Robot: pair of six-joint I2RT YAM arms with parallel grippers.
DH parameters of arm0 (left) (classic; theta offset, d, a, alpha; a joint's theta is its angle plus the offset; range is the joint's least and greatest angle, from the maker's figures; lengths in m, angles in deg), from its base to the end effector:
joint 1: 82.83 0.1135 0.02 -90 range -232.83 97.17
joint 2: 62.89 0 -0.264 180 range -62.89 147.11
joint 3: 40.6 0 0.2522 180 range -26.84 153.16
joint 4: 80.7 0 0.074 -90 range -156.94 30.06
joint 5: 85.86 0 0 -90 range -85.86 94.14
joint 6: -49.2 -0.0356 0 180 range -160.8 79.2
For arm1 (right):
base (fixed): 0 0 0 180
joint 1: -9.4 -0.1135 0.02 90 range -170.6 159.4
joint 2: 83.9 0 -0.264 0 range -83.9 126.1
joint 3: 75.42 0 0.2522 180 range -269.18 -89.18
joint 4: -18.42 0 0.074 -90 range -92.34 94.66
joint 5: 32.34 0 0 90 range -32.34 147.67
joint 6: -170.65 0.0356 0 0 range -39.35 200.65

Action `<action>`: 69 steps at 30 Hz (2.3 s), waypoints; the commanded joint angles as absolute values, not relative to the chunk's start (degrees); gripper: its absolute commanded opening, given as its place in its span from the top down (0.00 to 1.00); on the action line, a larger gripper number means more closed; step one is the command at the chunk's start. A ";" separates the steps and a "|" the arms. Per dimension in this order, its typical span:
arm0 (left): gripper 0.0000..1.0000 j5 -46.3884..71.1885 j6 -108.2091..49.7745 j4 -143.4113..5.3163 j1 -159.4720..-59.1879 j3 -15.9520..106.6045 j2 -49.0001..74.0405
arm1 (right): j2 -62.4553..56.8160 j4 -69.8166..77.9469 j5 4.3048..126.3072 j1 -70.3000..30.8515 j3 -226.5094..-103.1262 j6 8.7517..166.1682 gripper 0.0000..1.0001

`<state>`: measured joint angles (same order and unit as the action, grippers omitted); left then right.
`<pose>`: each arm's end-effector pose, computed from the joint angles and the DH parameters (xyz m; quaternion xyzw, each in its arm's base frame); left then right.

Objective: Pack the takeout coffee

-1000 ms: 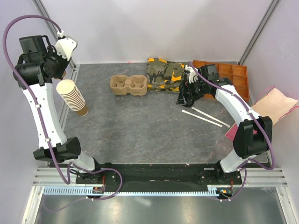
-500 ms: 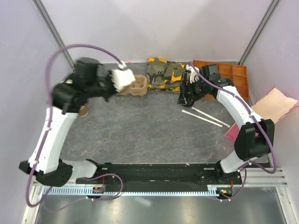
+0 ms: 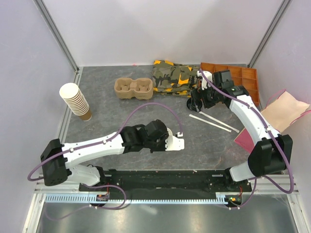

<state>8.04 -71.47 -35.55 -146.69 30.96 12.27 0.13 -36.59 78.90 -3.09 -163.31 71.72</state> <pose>0.1196 -0.2491 0.2705 0.6952 0.6259 -0.1311 0.3283 0.3012 0.0799 0.3096 -0.2325 0.8994 0.1839 0.3213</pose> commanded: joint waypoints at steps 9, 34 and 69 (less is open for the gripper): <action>0.98 1.42 -68.04 -49.19 -148.48 28.18 16.12 | 0.47 -35.68 79.55 -2.73 -163.19 71.15 0.02; 0.62 1.33 -66.90 -49.10 -148.31 28.26 20.00 | 1.27 -35.51 80.16 -2.73 -163.36 71.59 0.02; 0.00 27.95 -47.74 -27.74 -112.71 56.39 7.87 | 30.00 -35.24 58.10 -13.19 -180.94 60.78 0.19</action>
<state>21.74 -49.20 -28.77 -113.20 58.10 8.40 27.58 -34.98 61.19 -12.86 -177.61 62.34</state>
